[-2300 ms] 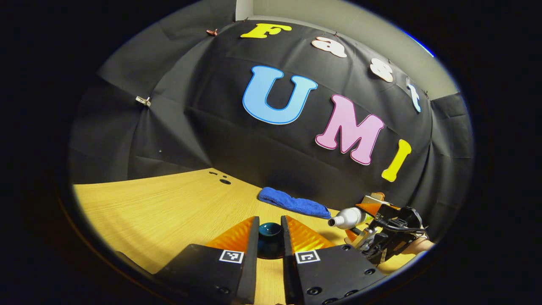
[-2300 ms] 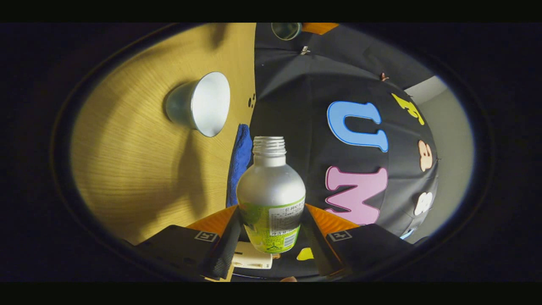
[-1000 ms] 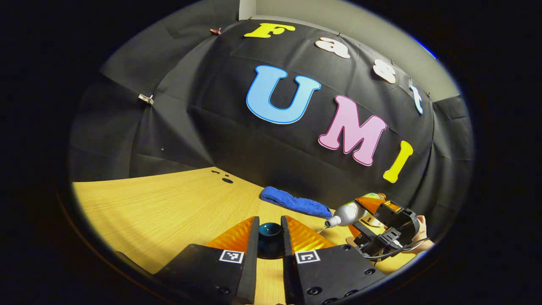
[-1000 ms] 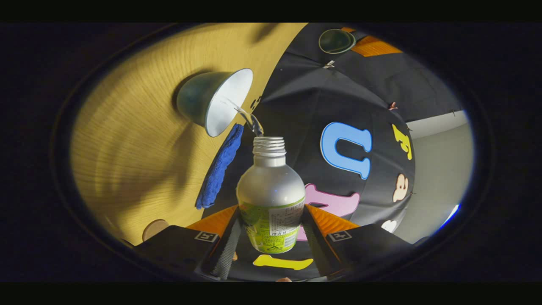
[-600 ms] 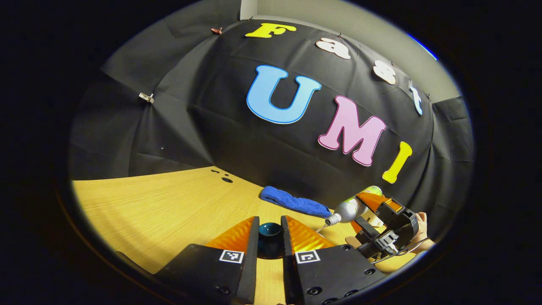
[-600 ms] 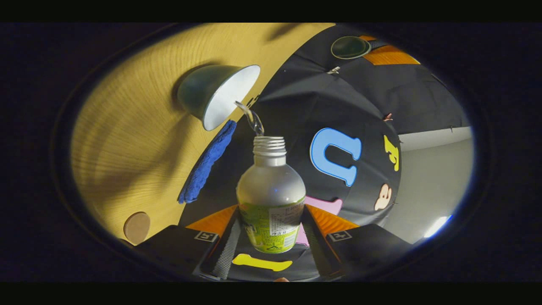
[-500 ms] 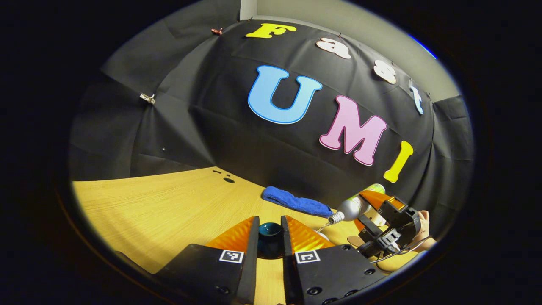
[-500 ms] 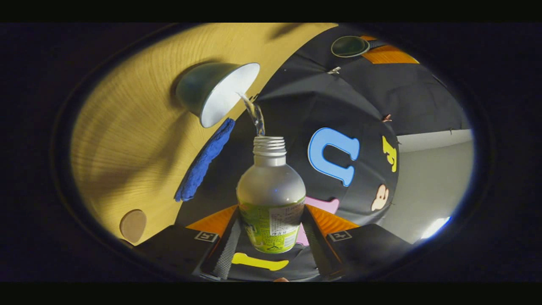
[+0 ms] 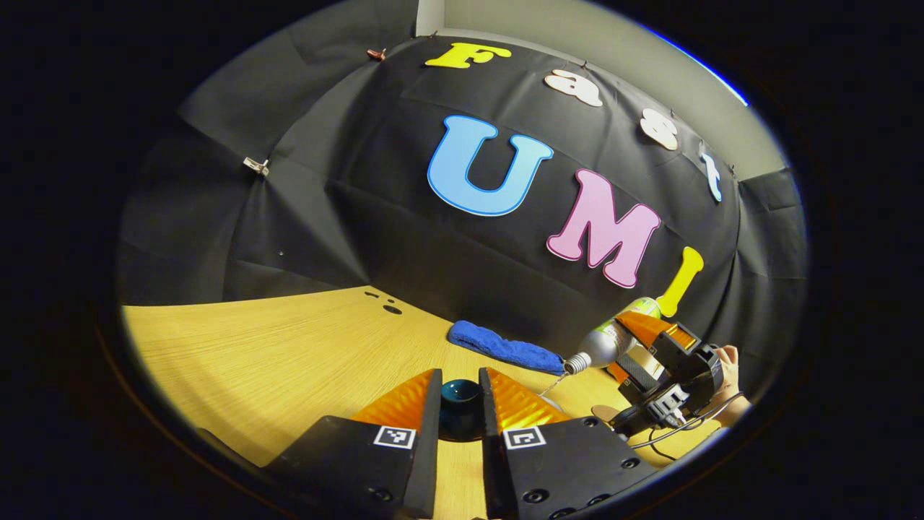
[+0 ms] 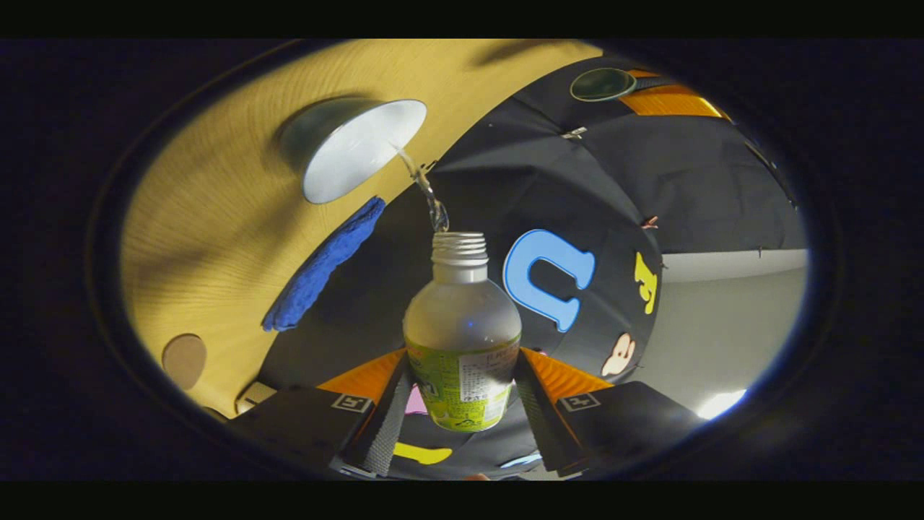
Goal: Open the teacup lid with one hand, grasp the water bottle and pour water into the teacup with the other hand; after pouring, place the water bottle on the coaster and then close the teacup lid.
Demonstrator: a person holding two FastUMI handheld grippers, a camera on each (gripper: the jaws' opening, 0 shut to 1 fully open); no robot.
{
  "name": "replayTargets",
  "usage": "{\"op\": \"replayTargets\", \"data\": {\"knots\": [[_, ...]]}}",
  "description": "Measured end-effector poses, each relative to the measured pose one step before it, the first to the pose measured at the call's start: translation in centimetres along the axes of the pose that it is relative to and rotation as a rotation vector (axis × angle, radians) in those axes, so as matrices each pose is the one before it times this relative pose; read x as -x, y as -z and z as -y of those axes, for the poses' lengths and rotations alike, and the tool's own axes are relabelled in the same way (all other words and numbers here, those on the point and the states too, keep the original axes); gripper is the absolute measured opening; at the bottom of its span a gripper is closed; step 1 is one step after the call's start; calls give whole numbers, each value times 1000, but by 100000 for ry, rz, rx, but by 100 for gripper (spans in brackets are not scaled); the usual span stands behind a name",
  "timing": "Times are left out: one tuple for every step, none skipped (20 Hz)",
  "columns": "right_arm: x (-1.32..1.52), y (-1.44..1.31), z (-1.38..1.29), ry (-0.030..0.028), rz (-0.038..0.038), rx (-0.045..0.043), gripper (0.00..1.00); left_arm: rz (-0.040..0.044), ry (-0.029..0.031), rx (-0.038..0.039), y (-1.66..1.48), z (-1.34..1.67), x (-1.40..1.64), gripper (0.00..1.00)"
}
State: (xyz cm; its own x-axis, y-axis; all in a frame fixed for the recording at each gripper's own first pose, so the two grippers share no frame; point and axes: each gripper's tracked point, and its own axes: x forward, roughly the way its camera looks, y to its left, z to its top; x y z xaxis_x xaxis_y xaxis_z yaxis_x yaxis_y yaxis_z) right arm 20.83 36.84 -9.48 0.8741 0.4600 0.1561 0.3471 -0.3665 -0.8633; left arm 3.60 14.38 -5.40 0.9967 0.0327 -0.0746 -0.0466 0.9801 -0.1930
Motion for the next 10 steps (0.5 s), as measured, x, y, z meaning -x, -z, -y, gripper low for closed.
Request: {"op": "replayTargets", "data": {"knots": [[35, 143, -254, -135, -82, -961, 78, -32, 161, 427, 105, -54, 16, 30], [156, 92, -96, -213, 214, -644, 78, -72, 218, 538, -15, 27, 38, 30], [74, -332, 26, -14, 742, 1072, 78, 11, 283, 184, 17, 29, -28, 30], [70, -63, -22, 153, 583, 2001, 78, 121, -38, -156, -21, -18, 77, 30], [-44, 41, -142, -446, 391, 1662, 78, 48, -47, -86, -26, -129, -67, 30], [18, 53, -273, -546, 654, 1239, 78, 119, 239, 110, -21, 82, 10, 30], [74, 75, 129, -280, 685, 994, 78, 38, 235, 166, -79, 67, 86, 30], [-3, 54, 66, -8, 612, 862, 78, 78, 240, 111, 45, 24, 16, 30], [-175, 74, 288, 108, 967, 775, 78, 57, -19, -82, -9, -60, 60, 30], [-23, -21, 263, 273, 1235, 740, 78, 88, -62, -9, -50, -103, -16, 30]]}}
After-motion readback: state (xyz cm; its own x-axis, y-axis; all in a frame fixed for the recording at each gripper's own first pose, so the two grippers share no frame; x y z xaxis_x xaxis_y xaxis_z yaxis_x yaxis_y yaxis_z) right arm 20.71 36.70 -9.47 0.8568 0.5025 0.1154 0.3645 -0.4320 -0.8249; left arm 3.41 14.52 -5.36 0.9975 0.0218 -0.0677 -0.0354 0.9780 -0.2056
